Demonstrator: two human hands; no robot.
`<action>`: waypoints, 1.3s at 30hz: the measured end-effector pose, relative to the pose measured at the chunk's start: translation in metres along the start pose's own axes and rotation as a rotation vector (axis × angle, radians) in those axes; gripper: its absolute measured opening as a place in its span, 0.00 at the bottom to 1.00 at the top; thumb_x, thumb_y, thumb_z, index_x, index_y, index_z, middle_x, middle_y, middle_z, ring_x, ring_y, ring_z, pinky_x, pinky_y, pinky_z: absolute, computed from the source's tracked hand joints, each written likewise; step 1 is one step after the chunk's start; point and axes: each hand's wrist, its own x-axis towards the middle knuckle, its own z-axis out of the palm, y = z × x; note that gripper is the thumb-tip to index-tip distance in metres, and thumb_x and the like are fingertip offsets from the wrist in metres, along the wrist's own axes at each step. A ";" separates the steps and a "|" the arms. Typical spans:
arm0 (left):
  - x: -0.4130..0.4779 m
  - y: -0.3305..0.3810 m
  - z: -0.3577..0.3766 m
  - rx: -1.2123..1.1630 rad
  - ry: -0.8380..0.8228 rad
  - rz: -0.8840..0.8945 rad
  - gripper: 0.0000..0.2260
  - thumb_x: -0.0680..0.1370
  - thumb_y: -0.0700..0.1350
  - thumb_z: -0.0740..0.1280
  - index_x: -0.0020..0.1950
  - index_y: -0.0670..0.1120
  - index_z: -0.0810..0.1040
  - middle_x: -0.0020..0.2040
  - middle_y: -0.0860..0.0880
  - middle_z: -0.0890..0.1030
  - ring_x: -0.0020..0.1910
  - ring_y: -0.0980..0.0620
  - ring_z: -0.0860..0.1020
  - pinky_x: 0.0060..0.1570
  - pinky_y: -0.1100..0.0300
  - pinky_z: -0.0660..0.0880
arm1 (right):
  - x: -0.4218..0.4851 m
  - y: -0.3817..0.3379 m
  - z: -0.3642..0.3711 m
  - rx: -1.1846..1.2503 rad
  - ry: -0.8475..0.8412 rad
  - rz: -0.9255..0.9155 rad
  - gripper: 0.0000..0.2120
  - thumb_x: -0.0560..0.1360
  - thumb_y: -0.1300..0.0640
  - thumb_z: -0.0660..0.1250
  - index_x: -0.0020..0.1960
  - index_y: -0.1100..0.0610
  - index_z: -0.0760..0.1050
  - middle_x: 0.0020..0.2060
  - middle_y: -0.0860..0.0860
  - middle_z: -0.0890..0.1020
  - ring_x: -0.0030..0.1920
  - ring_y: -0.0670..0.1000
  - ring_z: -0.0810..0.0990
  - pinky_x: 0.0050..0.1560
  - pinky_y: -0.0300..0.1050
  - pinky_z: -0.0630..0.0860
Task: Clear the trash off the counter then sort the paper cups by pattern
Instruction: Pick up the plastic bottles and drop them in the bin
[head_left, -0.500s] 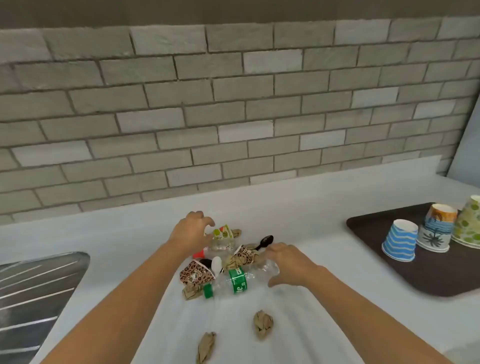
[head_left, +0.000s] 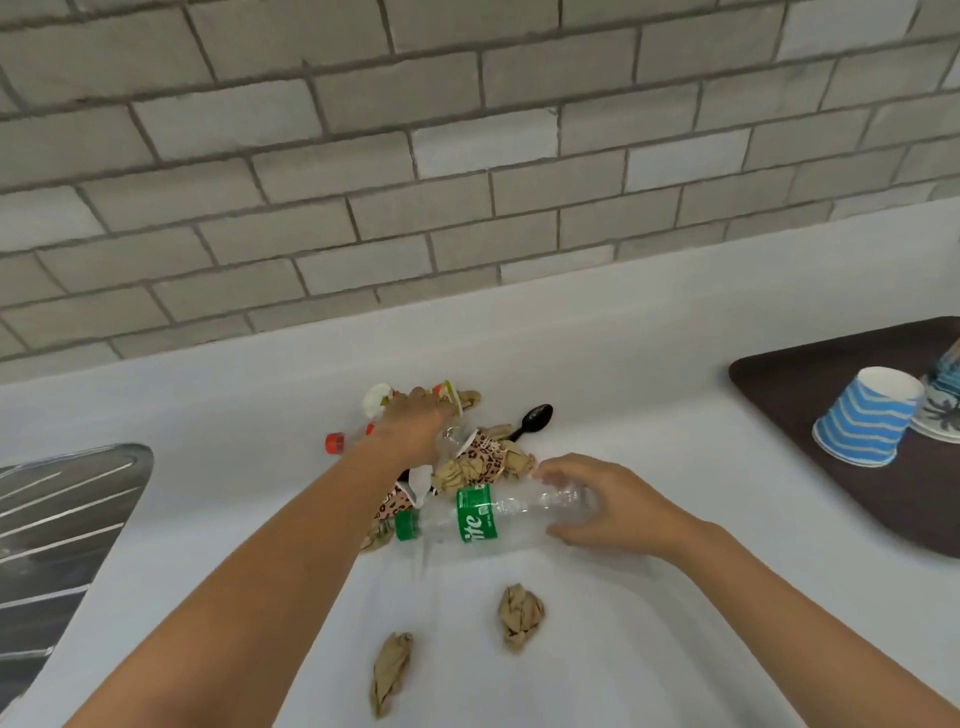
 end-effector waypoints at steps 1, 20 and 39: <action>0.001 0.000 0.000 -0.007 0.007 -0.001 0.22 0.72 0.47 0.69 0.65 0.46 0.71 0.60 0.44 0.75 0.61 0.45 0.70 0.58 0.53 0.69 | -0.009 -0.003 -0.003 0.095 0.043 0.011 0.25 0.67 0.54 0.77 0.59 0.39 0.73 0.54 0.39 0.78 0.55 0.36 0.75 0.55 0.31 0.69; -0.231 -0.042 -0.052 -1.180 1.113 -0.196 0.26 0.71 0.44 0.70 0.66 0.40 0.66 0.58 0.49 0.74 0.54 0.52 0.76 0.52 0.62 0.74 | -0.074 -0.181 0.049 0.942 0.630 -0.124 0.27 0.60 0.49 0.79 0.57 0.52 0.75 0.48 0.52 0.79 0.51 0.59 0.79 0.48 0.49 0.79; -0.472 0.046 0.298 -1.321 0.126 -0.370 0.29 0.68 0.44 0.77 0.61 0.61 0.67 0.57 0.56 0.75 0.55 0.61 0.74 0.52 0.77 0.68 | -0.189 -0.181 0.424 0.606 0.373 0.529 0.31 0.64 0.63 0.78 0.60 0.43 0.69 0.54 0.46 0.78 0.54 0.40 0.78 0.54 0.32 0.74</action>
